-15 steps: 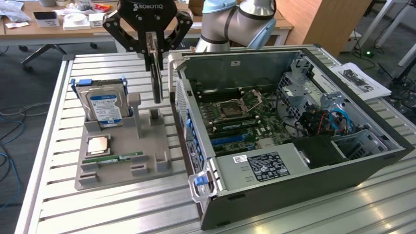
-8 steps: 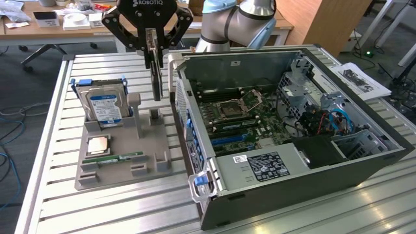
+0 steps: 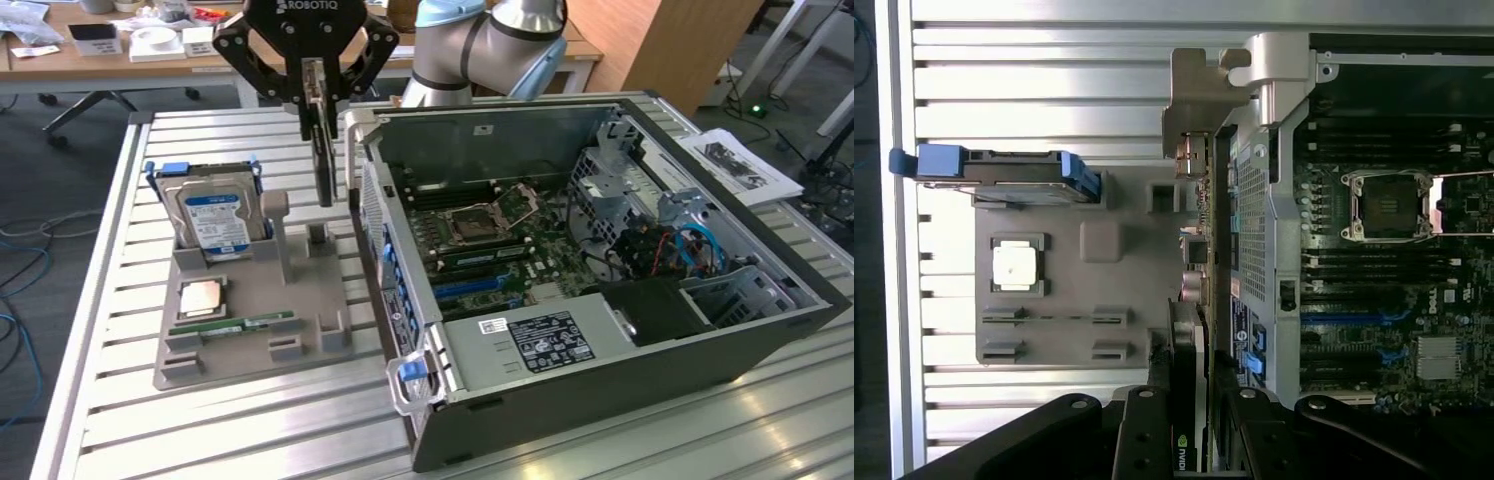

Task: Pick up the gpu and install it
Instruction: 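Pick up the gpu and move the gpu toward the slot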

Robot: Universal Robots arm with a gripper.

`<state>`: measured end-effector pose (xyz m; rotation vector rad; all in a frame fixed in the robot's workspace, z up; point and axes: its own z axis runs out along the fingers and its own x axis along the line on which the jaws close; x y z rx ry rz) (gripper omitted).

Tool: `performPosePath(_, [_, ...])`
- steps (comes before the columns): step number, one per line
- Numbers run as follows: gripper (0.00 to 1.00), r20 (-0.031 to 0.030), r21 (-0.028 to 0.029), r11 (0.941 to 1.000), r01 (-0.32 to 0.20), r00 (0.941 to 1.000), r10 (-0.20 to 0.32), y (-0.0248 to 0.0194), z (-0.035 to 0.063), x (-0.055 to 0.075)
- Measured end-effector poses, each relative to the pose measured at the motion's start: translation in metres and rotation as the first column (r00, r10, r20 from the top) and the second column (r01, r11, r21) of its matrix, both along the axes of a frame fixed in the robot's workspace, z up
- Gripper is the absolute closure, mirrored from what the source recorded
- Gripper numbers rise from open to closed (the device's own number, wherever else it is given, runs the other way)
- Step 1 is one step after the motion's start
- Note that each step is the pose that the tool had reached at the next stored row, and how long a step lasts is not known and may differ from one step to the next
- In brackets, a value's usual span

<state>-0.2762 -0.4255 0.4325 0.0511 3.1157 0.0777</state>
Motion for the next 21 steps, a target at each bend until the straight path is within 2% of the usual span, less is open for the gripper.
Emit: performPosePath(21, [0.73, 0.0001, 0.0, 1.0, 0.0, 1.0, 0.0, 0.0003, 0.0, 0.031])
